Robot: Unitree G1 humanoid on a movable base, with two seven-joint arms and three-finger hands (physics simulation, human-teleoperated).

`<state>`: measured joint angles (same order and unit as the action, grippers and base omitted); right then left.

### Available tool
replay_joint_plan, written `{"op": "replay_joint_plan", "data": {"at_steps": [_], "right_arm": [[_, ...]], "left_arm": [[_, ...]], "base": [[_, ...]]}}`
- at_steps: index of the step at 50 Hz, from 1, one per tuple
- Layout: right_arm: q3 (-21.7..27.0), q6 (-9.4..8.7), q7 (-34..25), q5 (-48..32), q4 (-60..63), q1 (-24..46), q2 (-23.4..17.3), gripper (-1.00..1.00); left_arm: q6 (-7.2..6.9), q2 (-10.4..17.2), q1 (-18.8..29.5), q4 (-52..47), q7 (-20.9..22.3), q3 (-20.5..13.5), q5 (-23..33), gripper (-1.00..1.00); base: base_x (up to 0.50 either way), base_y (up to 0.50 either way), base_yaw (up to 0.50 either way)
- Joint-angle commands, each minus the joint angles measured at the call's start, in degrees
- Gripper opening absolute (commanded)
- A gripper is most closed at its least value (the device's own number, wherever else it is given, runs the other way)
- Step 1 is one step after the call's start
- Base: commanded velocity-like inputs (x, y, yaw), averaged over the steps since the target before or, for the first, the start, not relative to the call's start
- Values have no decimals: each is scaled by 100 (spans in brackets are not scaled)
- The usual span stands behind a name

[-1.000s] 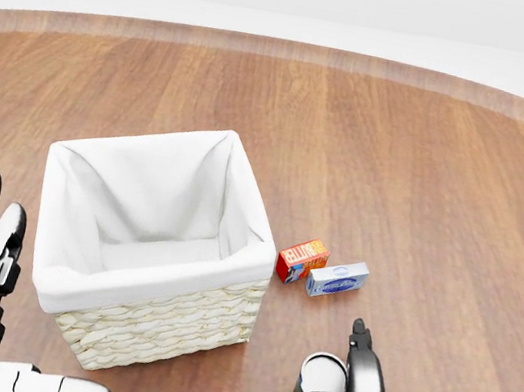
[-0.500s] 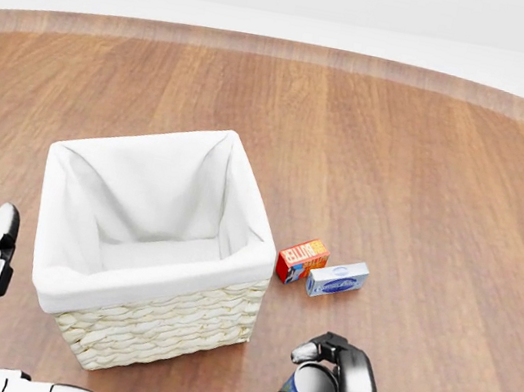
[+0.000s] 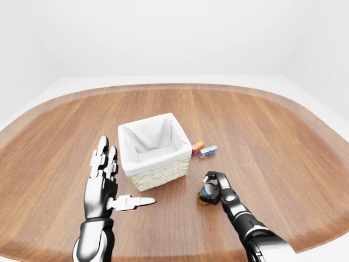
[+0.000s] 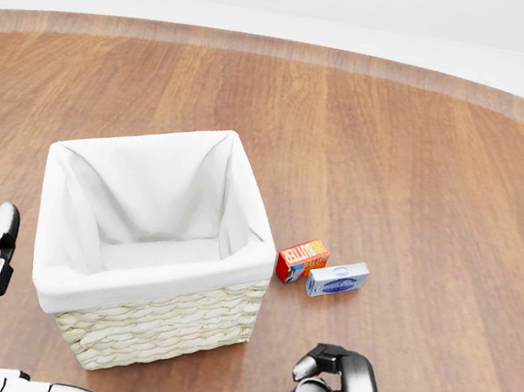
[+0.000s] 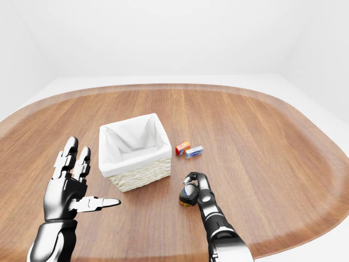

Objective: Pick up the alphabet soup and put it in the basket.

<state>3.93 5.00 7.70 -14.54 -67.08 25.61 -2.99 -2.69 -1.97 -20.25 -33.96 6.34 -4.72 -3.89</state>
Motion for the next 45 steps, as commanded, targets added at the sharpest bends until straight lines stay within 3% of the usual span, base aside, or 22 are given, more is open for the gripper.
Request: {"op": "replay_joint_plan", "data": {"at_steps": [1, 45], "right_arm": [[-80, 0, -228, 916, 277, -165, -10, -100], [-96, 0, -505, 1140, 5030, -1558, 7, -100]], "left_arm": [[11, 4, 17, 41, -8, 27, 19, 100], [12, 0, -78, -59, 28, 33, -7, 100]], "base": [[0, 0, 0], [0, 0, 0]]}}
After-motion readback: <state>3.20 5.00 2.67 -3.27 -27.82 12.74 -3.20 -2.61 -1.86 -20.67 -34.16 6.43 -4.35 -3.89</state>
